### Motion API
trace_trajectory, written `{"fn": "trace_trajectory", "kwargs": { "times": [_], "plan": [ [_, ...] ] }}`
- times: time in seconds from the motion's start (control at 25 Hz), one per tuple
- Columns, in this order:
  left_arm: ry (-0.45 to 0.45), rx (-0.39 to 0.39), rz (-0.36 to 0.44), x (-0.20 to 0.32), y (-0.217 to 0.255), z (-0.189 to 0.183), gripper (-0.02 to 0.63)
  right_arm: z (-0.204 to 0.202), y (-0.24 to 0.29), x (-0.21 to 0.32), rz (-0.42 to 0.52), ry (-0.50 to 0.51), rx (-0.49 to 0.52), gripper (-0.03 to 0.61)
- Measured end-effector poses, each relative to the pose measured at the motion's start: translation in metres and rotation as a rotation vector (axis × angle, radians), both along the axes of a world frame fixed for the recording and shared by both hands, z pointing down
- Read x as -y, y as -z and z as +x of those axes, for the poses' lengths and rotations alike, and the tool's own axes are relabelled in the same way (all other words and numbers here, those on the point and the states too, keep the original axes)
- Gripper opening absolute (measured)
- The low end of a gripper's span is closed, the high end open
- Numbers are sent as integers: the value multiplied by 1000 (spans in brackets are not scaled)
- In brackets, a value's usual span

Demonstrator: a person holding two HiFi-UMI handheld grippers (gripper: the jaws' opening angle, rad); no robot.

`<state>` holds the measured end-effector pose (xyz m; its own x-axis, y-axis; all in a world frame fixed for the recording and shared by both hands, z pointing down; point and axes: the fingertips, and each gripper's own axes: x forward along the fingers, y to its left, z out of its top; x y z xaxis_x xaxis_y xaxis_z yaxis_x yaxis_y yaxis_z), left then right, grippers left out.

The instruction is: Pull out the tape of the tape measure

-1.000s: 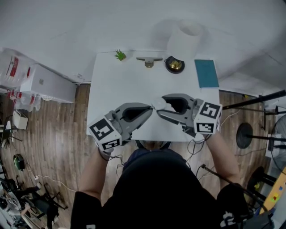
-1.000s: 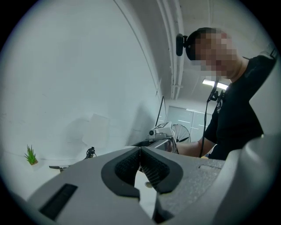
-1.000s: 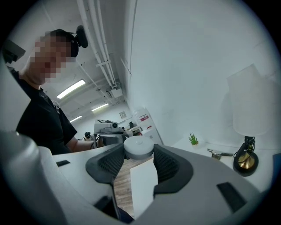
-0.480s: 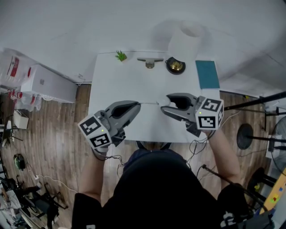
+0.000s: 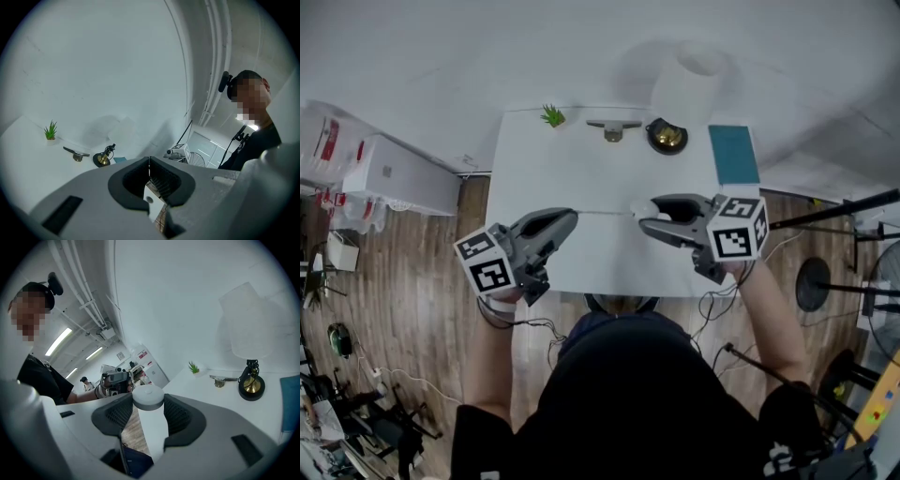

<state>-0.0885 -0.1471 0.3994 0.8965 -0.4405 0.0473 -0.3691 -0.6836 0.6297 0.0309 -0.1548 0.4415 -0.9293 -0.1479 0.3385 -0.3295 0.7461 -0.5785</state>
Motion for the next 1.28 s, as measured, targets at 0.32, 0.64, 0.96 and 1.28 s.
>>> {"fn": "trace_trajectory", "kwargs": {
  "times": [0.32,0.64,0.96,1.28],
  "plan": [
    [56,15,-13,3,-3,-16,9,15,-17,3,-72,-61,-58,215],
    [119,29,-42,2,-14,-33,9,33,-33,1,-110,-100,-79,215],
    [163,35,-62,2,-20,-53,9,46,-43,3,-131,-139,-100,215],
    [212,34,-60,2,-22,-69,9,56,-45,2,-128,-148,-120,215]
  ]
}}
